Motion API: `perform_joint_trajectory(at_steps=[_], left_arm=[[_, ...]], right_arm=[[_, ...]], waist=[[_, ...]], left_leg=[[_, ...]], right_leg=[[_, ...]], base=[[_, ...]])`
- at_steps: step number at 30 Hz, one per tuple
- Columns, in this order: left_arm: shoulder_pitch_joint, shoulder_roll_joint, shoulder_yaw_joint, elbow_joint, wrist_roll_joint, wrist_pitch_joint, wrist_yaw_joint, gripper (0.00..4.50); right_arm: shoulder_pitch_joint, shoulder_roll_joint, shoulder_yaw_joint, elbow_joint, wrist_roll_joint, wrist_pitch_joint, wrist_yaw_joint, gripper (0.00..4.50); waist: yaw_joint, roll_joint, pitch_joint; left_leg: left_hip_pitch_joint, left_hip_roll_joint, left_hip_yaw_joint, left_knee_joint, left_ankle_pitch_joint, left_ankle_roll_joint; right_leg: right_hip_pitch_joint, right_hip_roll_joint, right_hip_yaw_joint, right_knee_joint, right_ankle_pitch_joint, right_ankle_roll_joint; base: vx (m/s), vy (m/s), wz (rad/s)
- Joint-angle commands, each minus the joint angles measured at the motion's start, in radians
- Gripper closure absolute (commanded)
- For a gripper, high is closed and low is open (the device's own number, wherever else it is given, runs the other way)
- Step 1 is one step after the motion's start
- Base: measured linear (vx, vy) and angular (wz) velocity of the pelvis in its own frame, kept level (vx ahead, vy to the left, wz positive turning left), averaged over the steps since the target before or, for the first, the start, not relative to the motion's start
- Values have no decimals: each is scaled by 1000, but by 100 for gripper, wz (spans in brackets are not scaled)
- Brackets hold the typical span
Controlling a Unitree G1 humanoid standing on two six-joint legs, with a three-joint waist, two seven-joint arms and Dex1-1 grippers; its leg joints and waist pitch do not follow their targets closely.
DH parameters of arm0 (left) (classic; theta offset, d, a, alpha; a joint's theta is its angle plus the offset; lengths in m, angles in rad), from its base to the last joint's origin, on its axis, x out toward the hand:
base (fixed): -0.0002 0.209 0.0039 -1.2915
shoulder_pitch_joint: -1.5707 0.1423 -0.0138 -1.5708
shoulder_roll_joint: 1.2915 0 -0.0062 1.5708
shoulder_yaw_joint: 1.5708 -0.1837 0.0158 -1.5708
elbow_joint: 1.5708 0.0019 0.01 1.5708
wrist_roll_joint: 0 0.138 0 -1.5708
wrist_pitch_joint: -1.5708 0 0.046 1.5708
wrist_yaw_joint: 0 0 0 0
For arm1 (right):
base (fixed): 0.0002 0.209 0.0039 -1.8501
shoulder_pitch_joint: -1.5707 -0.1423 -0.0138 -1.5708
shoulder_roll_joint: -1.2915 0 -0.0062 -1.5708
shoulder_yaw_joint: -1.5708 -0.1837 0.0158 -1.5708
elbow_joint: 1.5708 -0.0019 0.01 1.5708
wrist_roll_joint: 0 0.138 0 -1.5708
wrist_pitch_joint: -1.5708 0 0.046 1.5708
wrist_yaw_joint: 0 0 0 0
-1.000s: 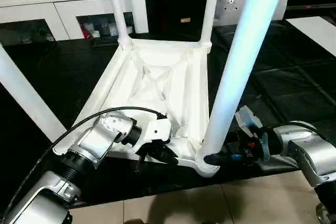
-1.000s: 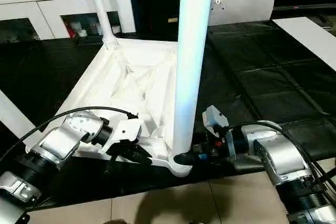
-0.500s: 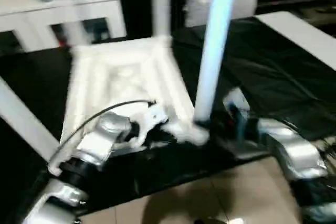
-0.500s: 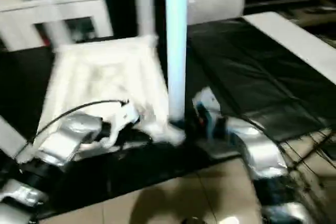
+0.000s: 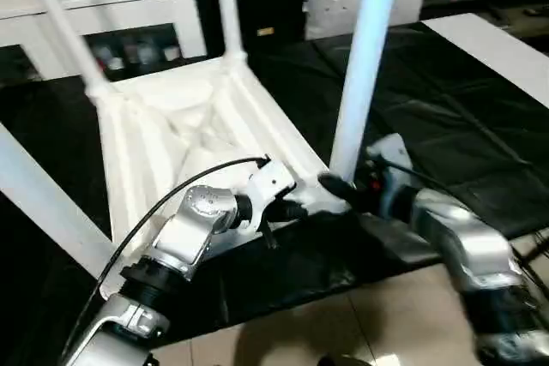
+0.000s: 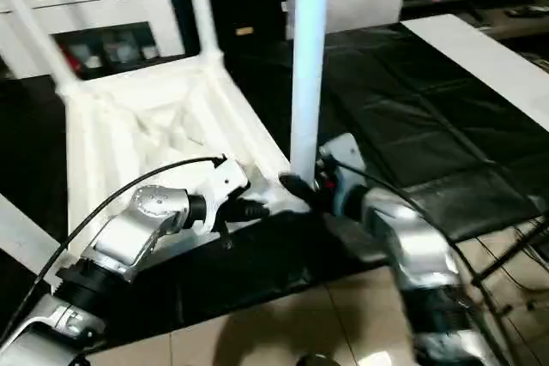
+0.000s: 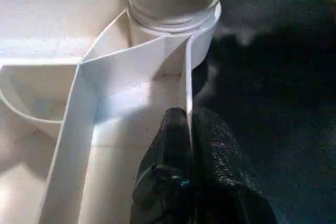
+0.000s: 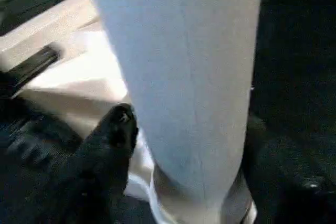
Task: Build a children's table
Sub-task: Rotate leg to tighten
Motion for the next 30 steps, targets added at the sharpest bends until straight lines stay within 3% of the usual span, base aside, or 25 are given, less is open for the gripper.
perform_joint_trajectory(at_steps=[1,2,8,10,16,17,23,30], left_arm=[[-12,17,8,-42,-22,-63,-43,450],[-8,34,2,-39,-32,-84,-82,450],[3,90,-24,-44,-68,-154,-225,450],[4,102,-31,-47,-76,-163,-256,450],[-8,156,-81,-30,-68,-212,-374,450],[-20,183,-114,-16,-56,-244,-436,450],[-46,189,-142,-2,-47,-274,-499,450],[-66,172,-153,18,-48,-287,-503,450]], right_arm=[[24,-43,21,-48,46,-15,127,117],[31,-78,18,-59,58,-15,174,89],[36,-164,16,-70,77,-21,291,45],[38,-182,20,-74,80,-25,317,23],[47,-265,62,-88,103,-35,473,23],[44,-292,79,-91,125,-22,545,38],[33,-293,113,-81,115,-25,588,96],[18,-277,142,-67,109,-39,595,149]], waist=[[8,-13,-67],[12,-12,-68],[24,-17,-68],[36,-14,-70],[60,-15,-72],[67,-13,-71],[86,-17,-69],[86,-21,-72]], left_leg=[[-4,61,-25,-70,-74,118],[-4,61,-25,-70,-72,117],[-3,63,-24,-71,-71,112],[3,67,-24,-71,-57,114],[6,72,-21,-71,-41,126],[6,71,-22,-71,-43,126],[12,74,-19,-75,-62,95],[4,69,-18,-73,-45,95]], right_leg=[[75,-72,81,-79,-290,-56],[76,-72,80,-79,-293,-55],[73,-72,81,-77,-307,-59],[69,-71,84,-74,-294,-63],[70,-73,89,-66,-254,-81],[69,-73,87,-66,-260,-82],[65,-75,90,-73,-314,-74],[71,-76,89,-70,-297,-71]], base=[[0,0,0],[0,0,0],[0,0,0],[0,0,0],[0,0,0],[0,0,0],[0,0,0],[0,0,0]])
